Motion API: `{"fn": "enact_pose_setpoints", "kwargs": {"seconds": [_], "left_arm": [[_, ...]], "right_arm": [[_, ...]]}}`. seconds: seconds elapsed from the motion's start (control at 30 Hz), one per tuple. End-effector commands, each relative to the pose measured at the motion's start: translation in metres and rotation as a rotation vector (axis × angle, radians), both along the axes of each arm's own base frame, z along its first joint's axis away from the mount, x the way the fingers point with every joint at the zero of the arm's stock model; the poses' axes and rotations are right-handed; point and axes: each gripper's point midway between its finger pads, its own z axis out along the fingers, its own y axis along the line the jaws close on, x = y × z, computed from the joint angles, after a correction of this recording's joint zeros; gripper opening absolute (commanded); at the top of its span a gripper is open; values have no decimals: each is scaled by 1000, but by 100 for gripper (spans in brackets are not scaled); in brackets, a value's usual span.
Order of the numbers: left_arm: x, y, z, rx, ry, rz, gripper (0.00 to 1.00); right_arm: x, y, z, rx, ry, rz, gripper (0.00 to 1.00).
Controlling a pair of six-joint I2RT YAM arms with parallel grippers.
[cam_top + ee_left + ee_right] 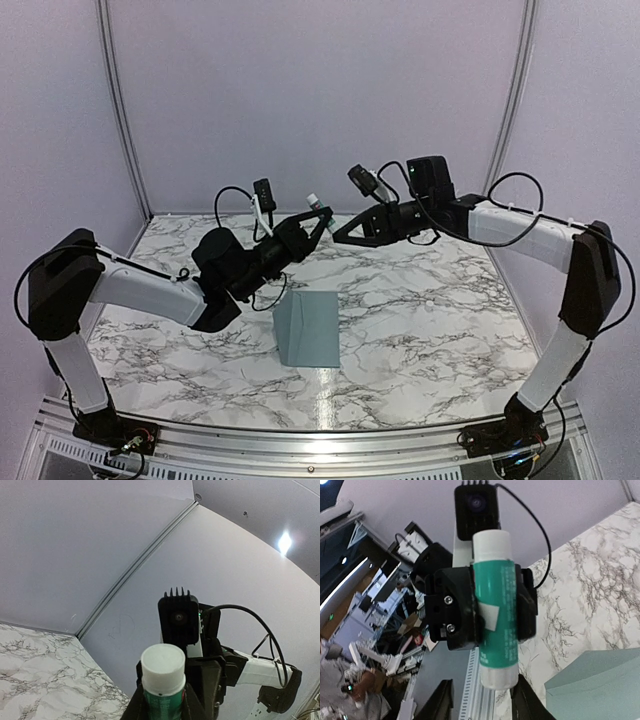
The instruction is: Place the letter into the envelope and seal it
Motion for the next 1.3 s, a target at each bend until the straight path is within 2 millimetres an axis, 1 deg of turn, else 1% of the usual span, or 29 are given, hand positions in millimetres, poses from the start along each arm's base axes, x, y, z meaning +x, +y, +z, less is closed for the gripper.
{"fn": "enact_pose_setpoints", "kwargs": {"seconds": [0.0, 0.07, 0.1, 0.17, 0.2, 0.27, 0.4, 0.5, 0.57, 0.67, 0.8, 1.17, 1.27], "left_arm": [[19, 32, 20, -31, -6, 154, 0], [24, 38, 20, -40, 13, 188, 0], [25, 39, 18, -45, 23, 195, 0], [27, 40, 17, -54, 37, 200, 0], [27, 38, 16, -57, 42, 197, 0], [28, 37, 16, -66, 53, 196, 0], [29, 35, 14, -76, 68, 185, 0], [29, 33, 13, -78, 76, 175, 0], [28, 31, 11, -78, 82, 166, 0], [28, 29, 9, -74, 85, 155, 0], [27, 28, 8, -72, 87, 146, 0], [26, 24, 5, -66, 92, 127, 0], [26, 22, 5, -65, 91, 122, 0]], "right_arm": [[17, -23, 3, -195, -349, -191, 44], [38, -31, -26, -434, -539, -329, 44], [46, -35, -36, -527, -614, -382, 44], [53, -39, -46, -627, -705, -436, 45], [55, -39, -45, -650, -728, -457, 45], [57, -35, -37, -656, -772, -485, 45], [54, -16, -17, -641, -871, -490, 44], [50, -1, -2, -589, -896, -462, 45], [49, 6, 3, -573, -903, -453, 44], [45, 18, 5, -539, -899, -412, 44], [41, 30, 5, -507, -895, -379, 43], [39, 46, 9, -485, -909, -350, 41], [39, 49, 9, -488, -912, -351, 38]]}}
